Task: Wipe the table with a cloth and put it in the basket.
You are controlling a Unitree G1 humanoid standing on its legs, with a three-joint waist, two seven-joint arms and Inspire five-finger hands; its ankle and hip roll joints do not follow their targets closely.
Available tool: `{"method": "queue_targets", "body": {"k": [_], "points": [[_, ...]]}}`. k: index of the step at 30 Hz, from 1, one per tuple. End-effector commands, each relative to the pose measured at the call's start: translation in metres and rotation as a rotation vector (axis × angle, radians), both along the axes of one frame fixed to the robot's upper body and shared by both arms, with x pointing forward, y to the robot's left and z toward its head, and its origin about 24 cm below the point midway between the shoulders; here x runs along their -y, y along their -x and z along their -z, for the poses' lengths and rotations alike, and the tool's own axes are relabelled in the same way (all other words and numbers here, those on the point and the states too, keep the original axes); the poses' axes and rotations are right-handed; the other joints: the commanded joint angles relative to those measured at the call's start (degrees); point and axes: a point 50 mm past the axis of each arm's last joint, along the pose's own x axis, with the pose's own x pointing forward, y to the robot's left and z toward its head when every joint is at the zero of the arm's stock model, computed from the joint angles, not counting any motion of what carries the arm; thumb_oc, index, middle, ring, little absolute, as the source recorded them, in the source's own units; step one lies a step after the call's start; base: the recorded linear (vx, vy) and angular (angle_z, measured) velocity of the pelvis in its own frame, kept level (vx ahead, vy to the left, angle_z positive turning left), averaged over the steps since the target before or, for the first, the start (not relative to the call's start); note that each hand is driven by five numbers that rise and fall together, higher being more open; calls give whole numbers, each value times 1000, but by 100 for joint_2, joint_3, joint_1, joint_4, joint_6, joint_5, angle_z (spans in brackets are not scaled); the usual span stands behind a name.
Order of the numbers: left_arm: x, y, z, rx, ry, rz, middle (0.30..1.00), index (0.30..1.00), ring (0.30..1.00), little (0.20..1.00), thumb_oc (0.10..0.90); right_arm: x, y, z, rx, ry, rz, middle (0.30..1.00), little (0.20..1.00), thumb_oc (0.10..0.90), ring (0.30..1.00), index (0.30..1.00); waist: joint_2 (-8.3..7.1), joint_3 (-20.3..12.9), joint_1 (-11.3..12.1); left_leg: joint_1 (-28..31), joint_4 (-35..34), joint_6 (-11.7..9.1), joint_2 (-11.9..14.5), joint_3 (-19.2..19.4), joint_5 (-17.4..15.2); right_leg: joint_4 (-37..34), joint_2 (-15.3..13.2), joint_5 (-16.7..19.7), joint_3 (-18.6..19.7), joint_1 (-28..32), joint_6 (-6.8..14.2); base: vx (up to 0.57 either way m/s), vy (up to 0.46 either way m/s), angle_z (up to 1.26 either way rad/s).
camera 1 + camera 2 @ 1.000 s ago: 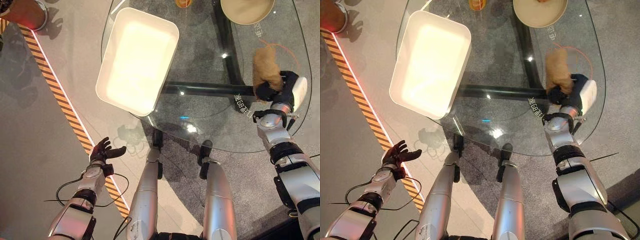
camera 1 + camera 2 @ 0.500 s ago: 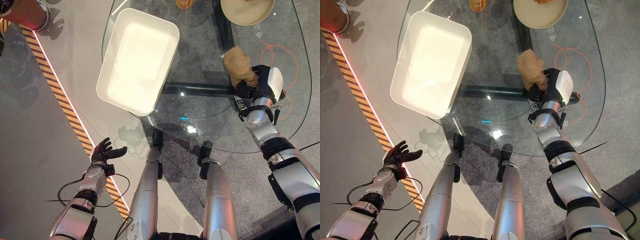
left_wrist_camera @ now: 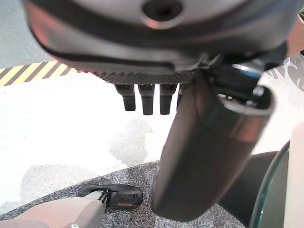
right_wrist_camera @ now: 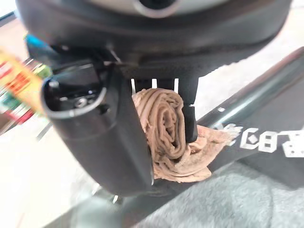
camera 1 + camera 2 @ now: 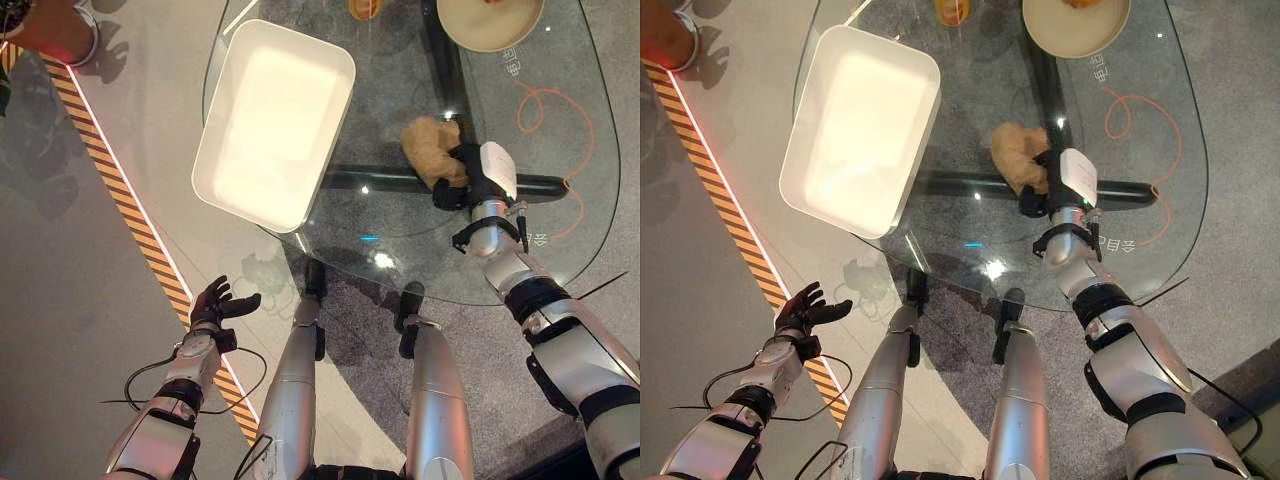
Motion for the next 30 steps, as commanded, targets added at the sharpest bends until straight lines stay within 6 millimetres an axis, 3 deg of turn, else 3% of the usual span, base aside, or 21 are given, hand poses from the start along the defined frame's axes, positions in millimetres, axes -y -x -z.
{"method": "queue_targets", "body": {"k": [1, 8, 13, 24, 30], "points": [[-8, 2, -2, 25, -38, -58, 900, 900, 900, 900, 800, -61, 2, -30, 111, 80, -298, 300, 200, 100, 300, 300, -29, -123, 150, 174, 631, 402, -542, 322, -951, -946, 337, 482, -246, 308, -80, 0, 0, 0], [-4, 0, -4, 55, -1, -73, 900, 900, 900, 900, 800, -91, 14, -6, 1, 128, -466, 300, 200, 100, 300, 300, -42, -123, 132, 182, 601, 375, -539, 341, -911, -964, 319, 482, -259, 307, -88, -1, -1, 2], [-3, -7, -13, 122, 57, -85, 900, 900, 900, 900, 800, -102, 21, 7, -62, 133, -535, 300, 200, 100, 300, 300, -50, -123, 107, 171, 592, 354, -524, 359, -889, -969, 307, 492, -258, 293, -79, 0, 0, 0], [11, -31, -46, 297, 181, -85, 900, 900, 900, 900, 800, -114, 32, 27, -163, 141, -630, 300, 200, 100, 300, 300, -109, -123, 34, 177, 591, 337, -515, 384, -864, -983, 287, 540, -258, 291, -46, 0, 0, 0], [8, -37, -60, 379, 260, -140, 900, 900, 900, 900, 800, -112, 34, 32, -197, 145, -644, 300, 200, 100, 300, 300, -134, -123, 10, 160, 596, 338, -509, 389, -863, -981, 294, 552, -258, 269, -39, 0, 0, 0]]}}
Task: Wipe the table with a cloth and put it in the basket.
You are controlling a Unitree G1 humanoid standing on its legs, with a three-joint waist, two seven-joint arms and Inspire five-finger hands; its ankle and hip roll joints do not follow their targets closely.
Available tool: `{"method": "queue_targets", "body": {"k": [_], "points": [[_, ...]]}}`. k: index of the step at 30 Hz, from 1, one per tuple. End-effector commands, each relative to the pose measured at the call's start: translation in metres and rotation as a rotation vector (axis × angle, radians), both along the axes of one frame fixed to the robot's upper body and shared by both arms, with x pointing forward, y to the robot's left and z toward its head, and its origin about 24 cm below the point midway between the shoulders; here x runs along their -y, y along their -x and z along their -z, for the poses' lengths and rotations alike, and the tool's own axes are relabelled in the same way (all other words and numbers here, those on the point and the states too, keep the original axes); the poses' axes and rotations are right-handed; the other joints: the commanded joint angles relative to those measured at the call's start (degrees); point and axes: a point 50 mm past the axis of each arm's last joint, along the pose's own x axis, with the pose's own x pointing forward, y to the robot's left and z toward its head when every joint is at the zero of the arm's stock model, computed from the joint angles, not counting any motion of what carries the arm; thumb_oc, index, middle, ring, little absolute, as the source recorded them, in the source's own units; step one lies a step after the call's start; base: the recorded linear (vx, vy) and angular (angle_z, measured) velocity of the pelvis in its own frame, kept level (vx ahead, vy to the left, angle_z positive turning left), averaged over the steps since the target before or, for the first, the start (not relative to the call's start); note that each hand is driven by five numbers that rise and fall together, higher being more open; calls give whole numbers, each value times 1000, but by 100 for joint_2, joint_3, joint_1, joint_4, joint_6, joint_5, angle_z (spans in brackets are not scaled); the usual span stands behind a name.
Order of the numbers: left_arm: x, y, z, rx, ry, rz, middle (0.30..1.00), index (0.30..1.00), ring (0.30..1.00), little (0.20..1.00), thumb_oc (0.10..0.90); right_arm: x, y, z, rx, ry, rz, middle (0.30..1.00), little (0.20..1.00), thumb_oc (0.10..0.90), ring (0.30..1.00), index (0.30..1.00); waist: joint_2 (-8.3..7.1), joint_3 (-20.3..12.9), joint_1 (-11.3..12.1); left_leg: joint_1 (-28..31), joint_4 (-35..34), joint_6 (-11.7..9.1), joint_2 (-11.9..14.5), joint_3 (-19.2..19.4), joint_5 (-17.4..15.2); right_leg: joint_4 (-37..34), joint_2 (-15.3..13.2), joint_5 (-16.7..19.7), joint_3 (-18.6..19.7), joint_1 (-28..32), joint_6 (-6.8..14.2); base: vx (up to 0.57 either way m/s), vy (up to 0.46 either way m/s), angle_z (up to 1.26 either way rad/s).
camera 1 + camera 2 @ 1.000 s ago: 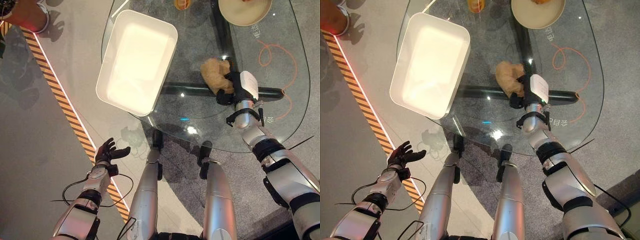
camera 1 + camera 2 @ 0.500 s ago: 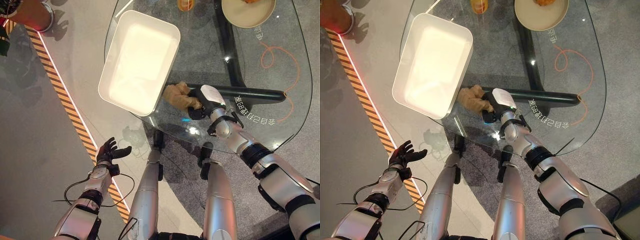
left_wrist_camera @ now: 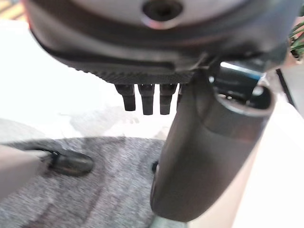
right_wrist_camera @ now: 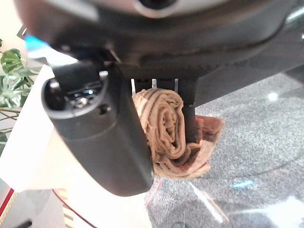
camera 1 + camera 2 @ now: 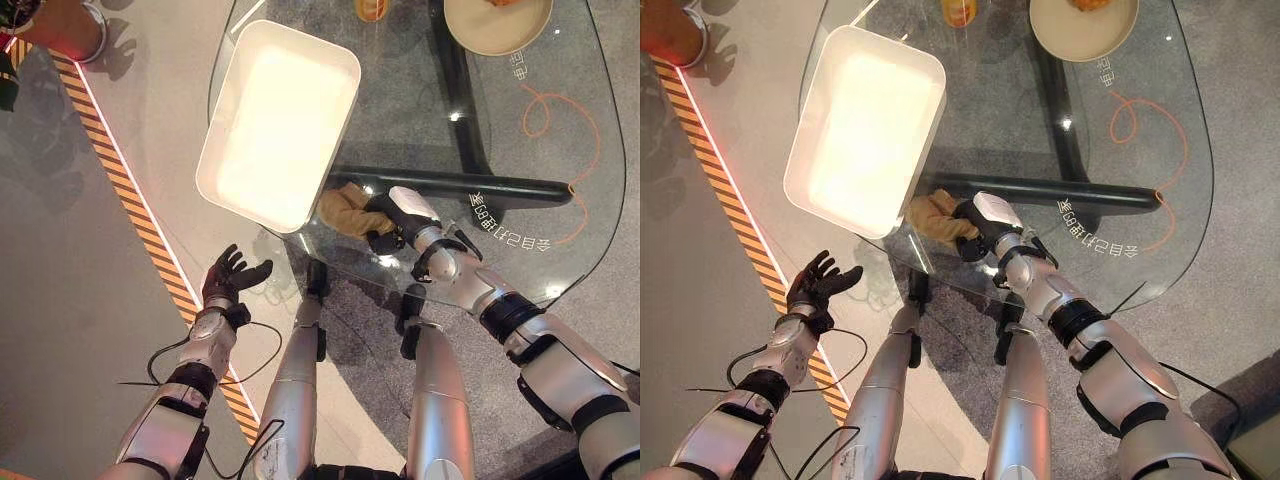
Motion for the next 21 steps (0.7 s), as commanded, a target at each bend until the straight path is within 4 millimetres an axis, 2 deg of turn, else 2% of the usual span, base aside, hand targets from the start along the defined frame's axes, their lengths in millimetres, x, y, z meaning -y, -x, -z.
{"method": "queue_targets", "body": {"k": [1, 3, 8, 13, 21], "points": [[-23, -3, -21, 133, 71, -148, 900, 900, 900, 900, 800, -50, 19, -7, 28, -44, -279, 300, 200, 100, 300, 300, -153, -118, -54, 75, 696, 366, -511, 405, -913, -1107, 316, 643, -223, 265, 5, 0, 0, 0], [-24, -4, -24, 149, 84, -159, 900, 900, 900, 900, 800, -50, 20, -5, 20, -36, -286, 300, 200, 100, 300, 300, -155, -118, -56, 69, 705, 366, -510, 405, -916, -1101, 315, 641, -222, 262, 6, 0, 0, 0], [-36, -10, -49, 268, 125, -253, 900, 900, 900, 900, 800, -47, 23, 0, -8, -20, -295, 300, 200, 100, 300, 300, -185, -118, -67, 37, 748, 356, -491, 394, -926, -1043, 303, 622, -222, 236, 13, 0, 0, 0], [-51, -14, -71, 343, 144, -345, 900, 900, 900, 900, 800, -39, 20, -1, 39, -73, -209, 300, 200, 100, 300, 300, -204, -118, -84, 50, 759, 354, -478, 390, -928, -1013, 312, 604, -214, 251, 14, 0, 0, 0], [-77, -7, -73, 294, 131, -570, 900, 900, 900, 900, 800, -8, 6, -17, 231, -252, 82, 300, 200, 100, 300, 300, -202, -118, -119, 13, 811, 354, -448, 392, -967, -924, 346, 540, -190, 228, -2, 0, 0, 0]]}}
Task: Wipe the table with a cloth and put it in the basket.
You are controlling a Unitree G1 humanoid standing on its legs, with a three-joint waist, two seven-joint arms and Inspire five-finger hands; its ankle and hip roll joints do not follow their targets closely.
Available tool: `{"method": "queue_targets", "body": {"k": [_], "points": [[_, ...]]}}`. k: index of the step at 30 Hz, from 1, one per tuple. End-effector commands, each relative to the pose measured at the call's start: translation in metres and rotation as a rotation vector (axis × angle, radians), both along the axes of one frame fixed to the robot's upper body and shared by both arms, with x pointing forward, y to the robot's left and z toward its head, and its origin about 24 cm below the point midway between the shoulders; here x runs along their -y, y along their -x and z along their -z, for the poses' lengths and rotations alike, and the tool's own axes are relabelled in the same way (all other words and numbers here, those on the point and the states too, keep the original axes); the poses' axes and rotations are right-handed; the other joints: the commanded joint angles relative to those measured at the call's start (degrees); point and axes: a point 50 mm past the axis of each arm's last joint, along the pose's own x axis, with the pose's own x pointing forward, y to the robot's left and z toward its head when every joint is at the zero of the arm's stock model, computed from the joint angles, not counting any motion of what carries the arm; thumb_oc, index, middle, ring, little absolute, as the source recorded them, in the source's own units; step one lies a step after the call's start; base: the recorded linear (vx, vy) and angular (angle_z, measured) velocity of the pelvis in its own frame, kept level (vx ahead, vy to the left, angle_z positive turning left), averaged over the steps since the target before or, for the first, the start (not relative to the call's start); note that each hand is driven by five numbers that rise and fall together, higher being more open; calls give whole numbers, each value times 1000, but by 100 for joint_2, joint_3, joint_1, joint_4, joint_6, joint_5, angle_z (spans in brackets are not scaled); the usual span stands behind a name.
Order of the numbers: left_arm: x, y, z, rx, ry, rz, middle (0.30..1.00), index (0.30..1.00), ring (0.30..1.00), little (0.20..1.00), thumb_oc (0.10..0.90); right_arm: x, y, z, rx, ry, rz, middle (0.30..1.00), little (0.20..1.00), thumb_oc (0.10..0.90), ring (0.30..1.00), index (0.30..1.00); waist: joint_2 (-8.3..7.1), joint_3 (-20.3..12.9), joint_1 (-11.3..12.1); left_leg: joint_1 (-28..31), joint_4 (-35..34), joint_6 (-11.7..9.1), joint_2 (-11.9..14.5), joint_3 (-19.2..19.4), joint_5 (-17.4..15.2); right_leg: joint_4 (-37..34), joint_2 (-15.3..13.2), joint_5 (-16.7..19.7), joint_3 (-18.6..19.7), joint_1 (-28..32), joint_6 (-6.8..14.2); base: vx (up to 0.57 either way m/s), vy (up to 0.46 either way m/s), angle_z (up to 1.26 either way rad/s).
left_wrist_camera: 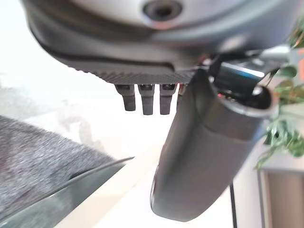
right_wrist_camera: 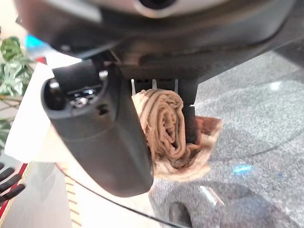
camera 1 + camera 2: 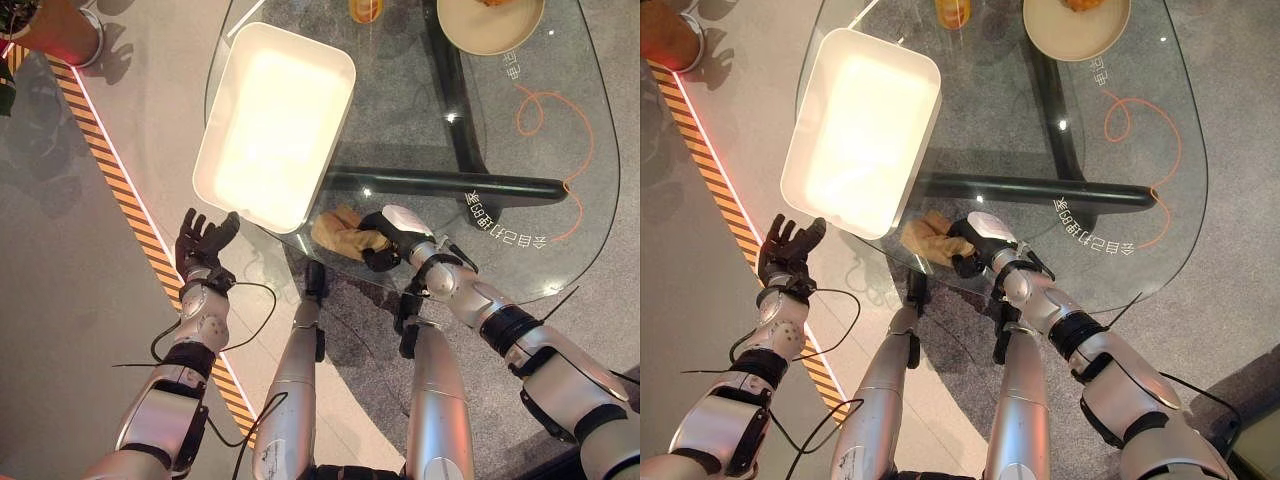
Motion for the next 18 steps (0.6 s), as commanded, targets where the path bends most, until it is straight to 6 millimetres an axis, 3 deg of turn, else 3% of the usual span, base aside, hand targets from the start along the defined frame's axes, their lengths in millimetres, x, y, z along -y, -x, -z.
{"method": "queue_targets", "body": {"k": [1, 10, 18], "points": [[-54, 15, -21, 64, -59, -268, 900, 900, 900, 900, 800, -4, -7, -45, 252, -249, 98, 300, 200, 100, 300, 300, -201, -119, -49, 15, 789, 357, -442, 398, -970, -933, 360, 537, -177, 225, -1, 0, 0, 0], [-69, 34, -26, 132, -70, -445, 900, 900, 900, 900, 800, 26, 0, -69, 448, -439, 266, 300, 200, 100, 300, 300, -229, -119, -94, -34, 840, 402, -439, 367, -1031, -849, 429, 499, -106, 159, -2, 0, 0, 0], [-76, 49, -42, 273, -110, -500, 900, 900, 900, 900, 800, 46, 18, -72, 564, -574, 332, 300, 200, 100, 300, 300, -242, -119, -142, -41, 900, 453, -457, 324, -1098, -785, 472, 435, -30, 144, -30, 1, 0, 0]]}}
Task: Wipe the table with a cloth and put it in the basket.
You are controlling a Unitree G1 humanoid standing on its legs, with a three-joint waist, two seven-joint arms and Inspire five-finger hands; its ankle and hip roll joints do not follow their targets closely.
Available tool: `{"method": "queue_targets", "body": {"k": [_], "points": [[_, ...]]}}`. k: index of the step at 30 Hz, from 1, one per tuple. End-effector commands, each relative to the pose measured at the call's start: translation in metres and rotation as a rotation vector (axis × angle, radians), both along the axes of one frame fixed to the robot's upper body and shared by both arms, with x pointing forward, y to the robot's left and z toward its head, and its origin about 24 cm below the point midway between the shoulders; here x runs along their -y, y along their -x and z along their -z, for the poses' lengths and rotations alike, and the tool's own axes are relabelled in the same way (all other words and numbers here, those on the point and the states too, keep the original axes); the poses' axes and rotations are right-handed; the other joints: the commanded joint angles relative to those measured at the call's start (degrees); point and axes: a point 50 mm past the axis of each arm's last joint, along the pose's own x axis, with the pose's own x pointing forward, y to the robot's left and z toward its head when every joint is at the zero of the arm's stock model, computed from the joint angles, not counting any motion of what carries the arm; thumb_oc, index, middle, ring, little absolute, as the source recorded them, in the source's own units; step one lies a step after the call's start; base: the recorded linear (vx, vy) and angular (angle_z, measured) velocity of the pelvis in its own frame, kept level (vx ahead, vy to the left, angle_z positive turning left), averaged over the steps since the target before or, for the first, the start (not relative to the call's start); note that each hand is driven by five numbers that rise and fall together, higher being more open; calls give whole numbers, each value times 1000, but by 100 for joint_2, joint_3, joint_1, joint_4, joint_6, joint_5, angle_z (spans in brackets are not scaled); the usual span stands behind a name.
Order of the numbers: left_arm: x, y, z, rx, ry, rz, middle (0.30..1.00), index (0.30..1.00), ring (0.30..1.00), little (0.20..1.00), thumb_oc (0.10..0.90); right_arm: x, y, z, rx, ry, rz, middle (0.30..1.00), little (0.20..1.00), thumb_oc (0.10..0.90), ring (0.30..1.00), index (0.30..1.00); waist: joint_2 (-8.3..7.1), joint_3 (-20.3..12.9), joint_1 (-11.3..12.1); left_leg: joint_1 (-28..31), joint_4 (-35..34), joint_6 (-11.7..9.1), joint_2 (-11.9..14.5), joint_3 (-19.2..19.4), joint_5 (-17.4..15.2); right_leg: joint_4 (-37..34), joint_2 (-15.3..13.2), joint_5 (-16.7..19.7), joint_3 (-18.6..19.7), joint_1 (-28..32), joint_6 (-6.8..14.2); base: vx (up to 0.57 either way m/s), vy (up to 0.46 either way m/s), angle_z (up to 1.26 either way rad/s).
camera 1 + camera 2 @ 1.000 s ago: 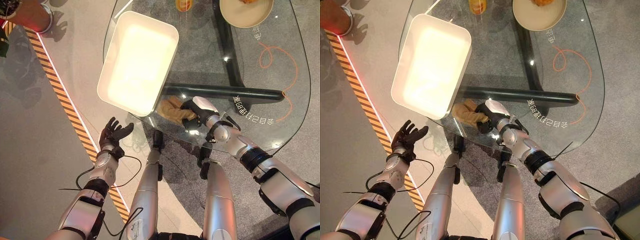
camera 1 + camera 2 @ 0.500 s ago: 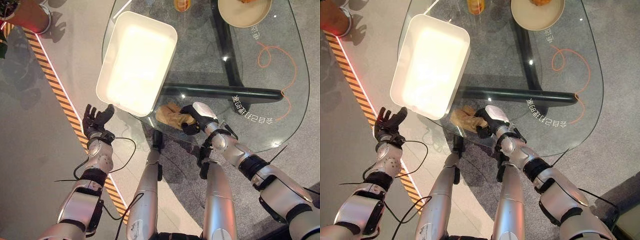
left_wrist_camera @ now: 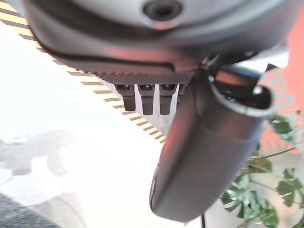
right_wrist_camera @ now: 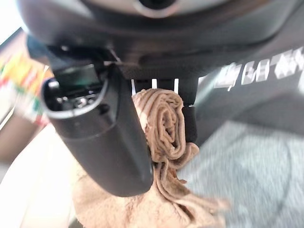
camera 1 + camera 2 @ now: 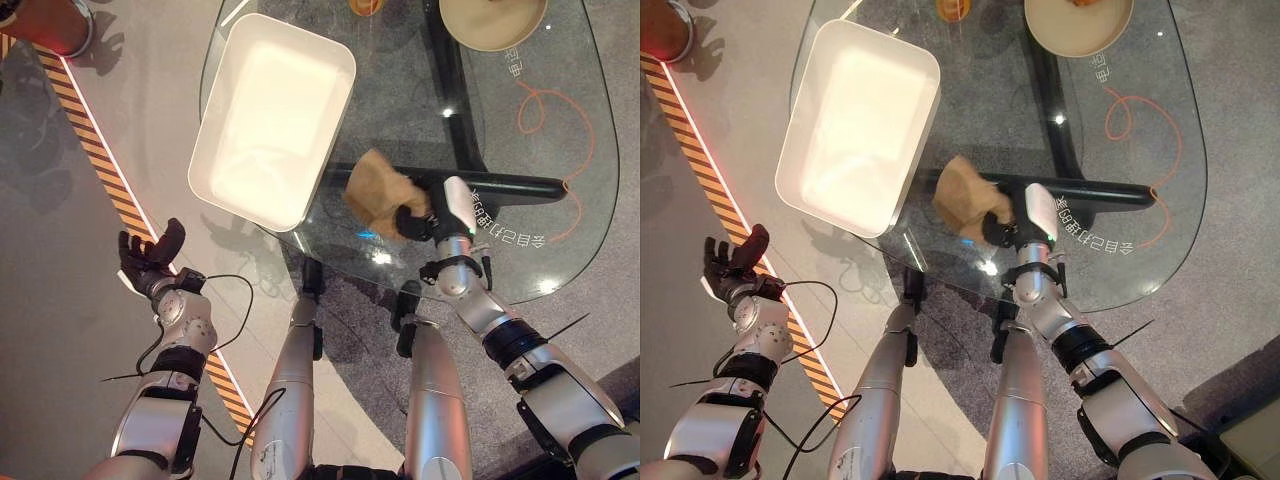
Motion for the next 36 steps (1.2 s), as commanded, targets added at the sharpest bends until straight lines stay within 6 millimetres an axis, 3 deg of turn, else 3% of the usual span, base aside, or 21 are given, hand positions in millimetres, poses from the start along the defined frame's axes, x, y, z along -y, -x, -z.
{"method": "queue_targets", "body": {"k": [1, 6, 14, 25, 36], "points": [[-41, 20, -42, 179, -160, -178, 900, 900, 900, 900, 800, -8, 13, -42, 277, -75, -65, 300, 200, 100, 300, 300, -108, -147, -125, 65, 842, 434, -458, 316, -1056, -649, 451, 408, -36, 165, -58, 0, 0, 0], [-32, 20, -62, 294, -211, -134, 900, 900, 900, 900, 800, -7, 21, -51, 354, -106, -72, 300, 200, 100, 300, 300, -101, -147, -138, 45, 877, 452, -456, 308, -1092, -604, 468, 378, -2, 139, -60, 0, 0, 0], [19, 13, -92, 512, -255, 179, 900, 900, 900, 900, 800, -13, 36, -79, 519, -133, -129, 300, 200, 100, 300, 300, -75, -147, -133, 40, 903, 489, -474, 321, -1129, -608, 476, 393, 16, 160, -38, 3, 0, -1], [64, 7, -95, 633, -167, 632, 900, 900, 900, 900, 800, -28, 56, -105, 679, -130, -254, 300, 200, 100, 300, 300, -59, -147, -177, 125, 870, 536, -486, 379, -1159, -679, 483, 441, 30, 255, -12, 7, 4, -1], [97, 0, -106, 656, -92, 890, 900, 900, 900, 900, 800, -48, 72, -128, 778, -117, -411, 300, 200, 100, 300, 300, -70, -147, -255, 204, 845, 540, -482, 437, -1164, -746, 500, 477, 78, 330, -3, 0, 0, 0]]}}
